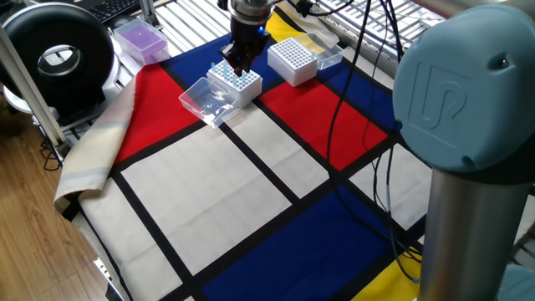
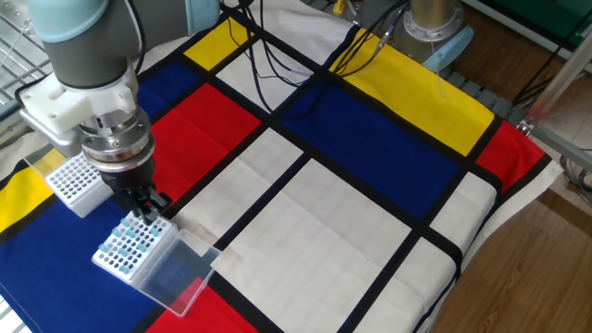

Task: Transfer all medium pipette tips from one holder to another

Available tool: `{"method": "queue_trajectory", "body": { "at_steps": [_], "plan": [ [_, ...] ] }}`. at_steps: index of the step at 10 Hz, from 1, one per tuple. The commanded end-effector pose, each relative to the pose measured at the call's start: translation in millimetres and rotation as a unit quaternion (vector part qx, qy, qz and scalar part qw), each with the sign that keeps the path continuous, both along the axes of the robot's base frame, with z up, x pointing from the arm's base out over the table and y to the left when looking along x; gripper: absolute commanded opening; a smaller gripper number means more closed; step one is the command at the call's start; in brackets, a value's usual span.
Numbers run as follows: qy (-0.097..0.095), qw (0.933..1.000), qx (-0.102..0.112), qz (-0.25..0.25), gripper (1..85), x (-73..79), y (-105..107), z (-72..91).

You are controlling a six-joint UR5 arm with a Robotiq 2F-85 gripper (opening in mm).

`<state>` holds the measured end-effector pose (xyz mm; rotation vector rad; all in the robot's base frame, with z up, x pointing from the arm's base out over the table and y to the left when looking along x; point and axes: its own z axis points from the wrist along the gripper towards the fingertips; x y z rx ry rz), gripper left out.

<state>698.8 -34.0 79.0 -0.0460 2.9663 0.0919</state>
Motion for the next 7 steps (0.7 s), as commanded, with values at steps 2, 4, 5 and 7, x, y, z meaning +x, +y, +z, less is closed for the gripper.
{"method": "queue_trajectory", "body": {
  "at_steps": [2, 4, 5, 7],
  "plan": [
    [-0.005, 1.0000, 0.006, -0.005, 27.7, 2.1, 2.0, 0.7],
    [-0.006, 0.9999, 0.007, -0.007, 27.3, 1.9, 3.0, -1.0],
    [-0.007, 0.9999, 0.007, -0.008, 27.3, 1.9, 4.0, -2.1],
    [-0.009, 0.9999, 0.007, -0.010, 26.7, 1.5, 6.0, -6.4]
  ]
}}
